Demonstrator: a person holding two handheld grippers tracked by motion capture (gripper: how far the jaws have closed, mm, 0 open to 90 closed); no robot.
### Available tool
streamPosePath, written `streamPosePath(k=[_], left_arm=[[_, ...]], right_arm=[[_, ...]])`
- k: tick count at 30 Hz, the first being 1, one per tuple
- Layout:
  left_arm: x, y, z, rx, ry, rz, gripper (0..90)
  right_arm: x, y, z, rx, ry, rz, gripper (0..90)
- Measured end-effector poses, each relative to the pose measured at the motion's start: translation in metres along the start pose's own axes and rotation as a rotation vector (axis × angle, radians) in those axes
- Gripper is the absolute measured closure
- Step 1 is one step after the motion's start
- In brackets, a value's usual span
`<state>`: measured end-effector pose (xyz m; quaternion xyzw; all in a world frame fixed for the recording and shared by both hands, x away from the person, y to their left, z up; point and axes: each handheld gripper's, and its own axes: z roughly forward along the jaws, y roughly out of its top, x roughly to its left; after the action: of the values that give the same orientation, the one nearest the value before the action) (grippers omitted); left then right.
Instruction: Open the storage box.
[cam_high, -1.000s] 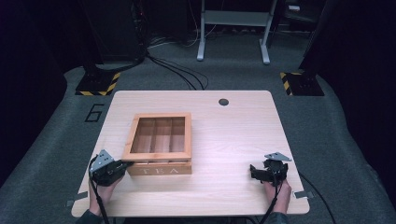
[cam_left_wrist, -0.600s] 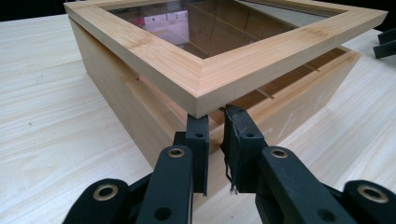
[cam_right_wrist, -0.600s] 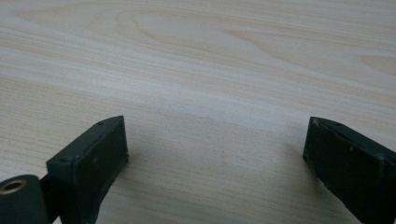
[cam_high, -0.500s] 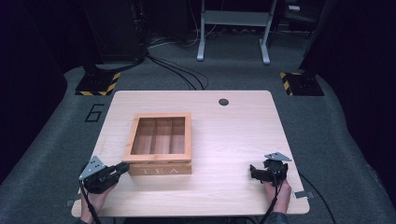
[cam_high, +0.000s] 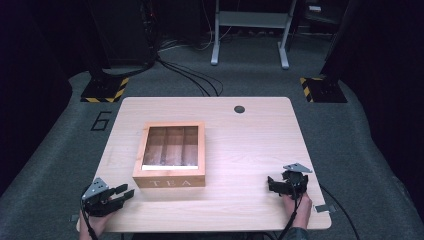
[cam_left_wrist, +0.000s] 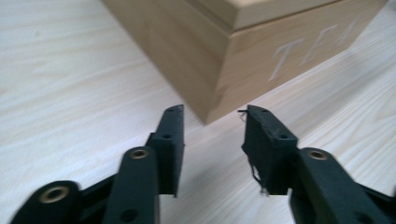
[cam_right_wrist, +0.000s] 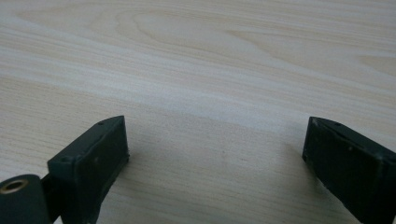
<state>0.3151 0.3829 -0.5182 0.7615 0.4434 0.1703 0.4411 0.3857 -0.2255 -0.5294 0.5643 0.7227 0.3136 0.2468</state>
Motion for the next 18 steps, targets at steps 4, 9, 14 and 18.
streamPosePath(k=[4, 9, 14, 18], left_arm=[[0.007, -0.003, 0.005, 0.051, 0.035, -0.006, 39.6], [0.012, -0.004, 0.009, 0.076, 0.058, -0.013, 30.5], [0.016, -0.005, 0.011, 0.090, 0.074, -0.010, 20.0], [0.014, -0.004, 0.013, 0.115, 0.085, 0.027, 16.0]], right_arm=[[0.000, 0.000, 0.000, 0.002, -0.001, 0.006, 6.3], [0.000, 0.000, 0.000, 0.001, -0.001, 0.005, 6.4], [0.000, 0.000, 0.000, 0.001, -0.001, 0.005, 6.3], [0.000, 0.000, 0.000, 0.001, -0.001, 0.005, 6.3]])
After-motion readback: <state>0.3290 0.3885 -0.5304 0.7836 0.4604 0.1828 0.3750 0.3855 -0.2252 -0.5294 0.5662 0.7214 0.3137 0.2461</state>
